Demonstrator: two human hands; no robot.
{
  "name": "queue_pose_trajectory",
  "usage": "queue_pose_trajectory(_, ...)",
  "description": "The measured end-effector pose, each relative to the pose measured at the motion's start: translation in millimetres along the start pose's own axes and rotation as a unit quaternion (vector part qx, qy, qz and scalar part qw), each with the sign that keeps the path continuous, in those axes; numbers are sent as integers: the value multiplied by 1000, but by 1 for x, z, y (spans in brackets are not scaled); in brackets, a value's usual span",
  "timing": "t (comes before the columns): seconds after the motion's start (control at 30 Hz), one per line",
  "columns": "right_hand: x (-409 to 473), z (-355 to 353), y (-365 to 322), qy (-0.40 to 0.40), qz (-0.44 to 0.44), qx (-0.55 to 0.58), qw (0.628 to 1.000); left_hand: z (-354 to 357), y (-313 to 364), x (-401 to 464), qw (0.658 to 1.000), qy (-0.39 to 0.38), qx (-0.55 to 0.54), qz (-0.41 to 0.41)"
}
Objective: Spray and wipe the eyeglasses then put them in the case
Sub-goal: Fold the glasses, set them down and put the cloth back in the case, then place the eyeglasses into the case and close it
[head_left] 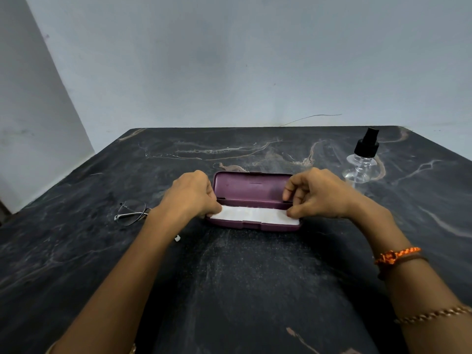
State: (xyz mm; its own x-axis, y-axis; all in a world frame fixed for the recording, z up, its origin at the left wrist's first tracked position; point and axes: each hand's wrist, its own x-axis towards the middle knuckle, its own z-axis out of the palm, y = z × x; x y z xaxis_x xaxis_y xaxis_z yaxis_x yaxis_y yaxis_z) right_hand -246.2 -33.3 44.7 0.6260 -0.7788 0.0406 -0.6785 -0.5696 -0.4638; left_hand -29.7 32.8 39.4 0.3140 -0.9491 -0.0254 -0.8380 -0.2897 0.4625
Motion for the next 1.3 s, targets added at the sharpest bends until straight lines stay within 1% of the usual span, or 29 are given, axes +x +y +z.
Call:
queue_pose_trajectory(0.17,0,0,1,8,-4,25,1000,3,-7,5,1000,-5,-21,11)
queue_pose_trajectory(0.27,0,0,1,-6,0,22,1000,2,-8,5,1000,-4,-23,16)
queue_pose_trajectory(0.37,0,1,0,-15,3,-3,1000,1,-4,2,1000,-16,1,13)
queue_pose_trajectory(0.47,2,2,0,-9,7,-18,1000,2,-1,-1,998,-3,52,21)
queue_pose_trajectory(0.6,2,2,0,-1,2,-3,1000,1,1,-3,998,9,55,22)
queue_pose_trajectory(0.73,2,5,0,28,3,-18,999,-1,1,-2,999,14,27,16)
queue_pose_trajectory(0.83,4,9,0,100,-8,-46,994,-1,-1,-2,999,34,13,17)
queue_pose_trajectory(0.9,4,13,-3,173,-16,-60,983,-1,-1,-1,997,70,-1,27)
queue_pose_trajectory(0.97,4,20,-8,242,-30,-84,966,-1,-1,0,991,125,-26,45)
queue_pose_trajectory(1.03,3,28,-17,292,-59,-93,950,-3,-1,0,978,186,-59,71)
queue_pose_trajectory(1.17,-3,44,-46,361,-146,-80,918,-8,-2,-2,935,310,-111,128)
queue_pose_trajectory(1.3,-8,66,-70,383,-211,-76,896,-16,0,-7,889,394,-138,188)
